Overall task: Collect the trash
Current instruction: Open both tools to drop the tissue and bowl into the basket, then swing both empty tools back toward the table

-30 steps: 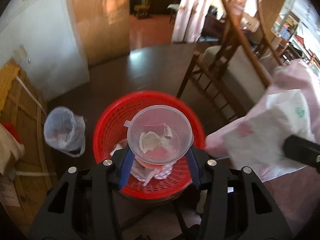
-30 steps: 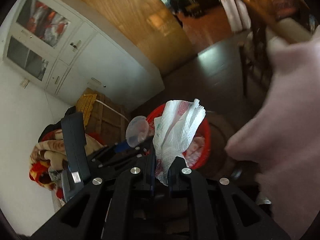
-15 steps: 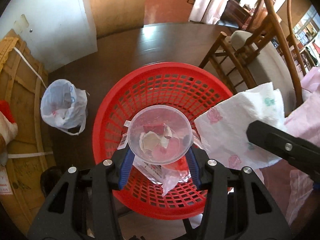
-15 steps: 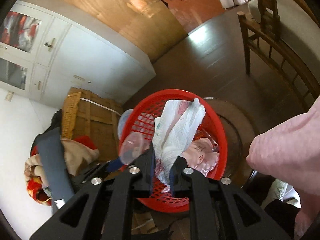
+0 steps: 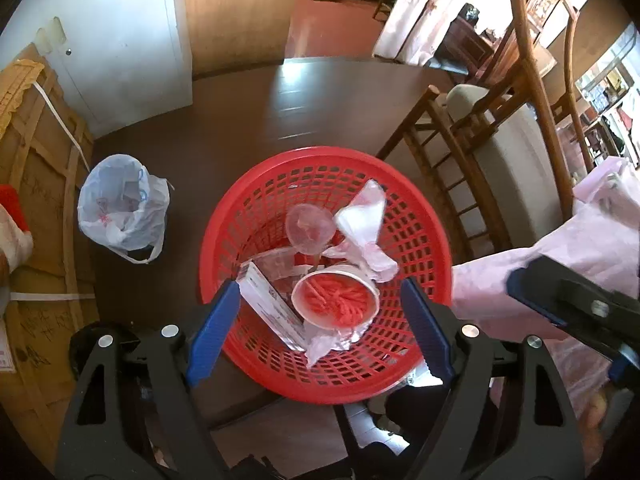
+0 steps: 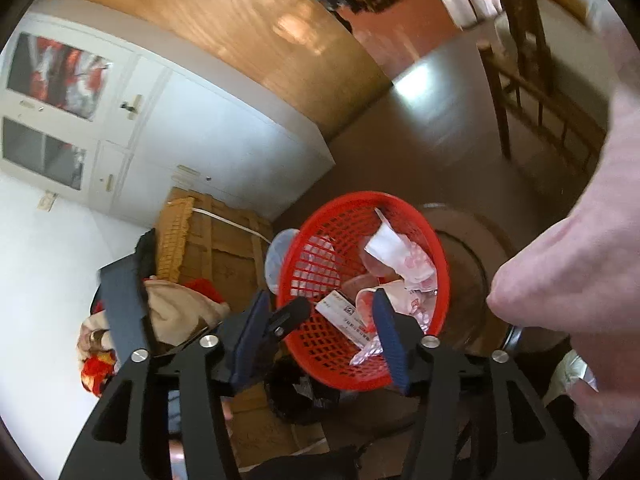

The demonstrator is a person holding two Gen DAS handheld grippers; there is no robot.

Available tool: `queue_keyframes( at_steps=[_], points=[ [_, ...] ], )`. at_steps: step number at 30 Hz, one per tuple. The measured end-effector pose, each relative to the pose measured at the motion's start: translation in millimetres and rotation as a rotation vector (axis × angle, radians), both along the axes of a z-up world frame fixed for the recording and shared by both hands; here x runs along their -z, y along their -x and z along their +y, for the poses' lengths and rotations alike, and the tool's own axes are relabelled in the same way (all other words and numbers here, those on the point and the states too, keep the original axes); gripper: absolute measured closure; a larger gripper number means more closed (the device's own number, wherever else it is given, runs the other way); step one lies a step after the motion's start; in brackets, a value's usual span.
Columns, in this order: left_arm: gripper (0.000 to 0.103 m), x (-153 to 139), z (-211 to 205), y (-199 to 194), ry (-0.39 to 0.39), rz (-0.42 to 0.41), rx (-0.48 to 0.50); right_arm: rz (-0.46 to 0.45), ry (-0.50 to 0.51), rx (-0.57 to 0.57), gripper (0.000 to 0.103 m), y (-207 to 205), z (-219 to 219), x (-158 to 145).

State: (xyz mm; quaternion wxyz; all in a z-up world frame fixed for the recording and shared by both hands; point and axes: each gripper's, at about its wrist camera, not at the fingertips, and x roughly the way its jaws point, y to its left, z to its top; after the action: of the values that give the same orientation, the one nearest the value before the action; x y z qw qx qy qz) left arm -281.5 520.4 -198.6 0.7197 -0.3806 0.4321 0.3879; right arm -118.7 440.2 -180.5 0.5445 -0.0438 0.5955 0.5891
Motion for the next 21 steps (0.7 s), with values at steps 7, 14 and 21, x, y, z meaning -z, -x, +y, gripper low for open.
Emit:
queue_keyframes(
  at_steps=[7,14,21],
  points=[
    [0.022,-35.7,-27.3,-15.8,-0.069,-0.013,0.047,-0.071,-0.109,0.011,0.039,-11.7,-69.3,-68.4],
    [0.02,-82.7,-81.8,-52.7,-0.163,-0.065,0.18,-0.258,-0.166,0.17,0.027,-56.2,-181.7,-131.7],
    [0.02,-123.3,-159.2,-120.2,-0.237,-0.127,0.367,-0.385,-0.097,0.438,0.022,-120.1,-312.6,-144.6]
  ],
)
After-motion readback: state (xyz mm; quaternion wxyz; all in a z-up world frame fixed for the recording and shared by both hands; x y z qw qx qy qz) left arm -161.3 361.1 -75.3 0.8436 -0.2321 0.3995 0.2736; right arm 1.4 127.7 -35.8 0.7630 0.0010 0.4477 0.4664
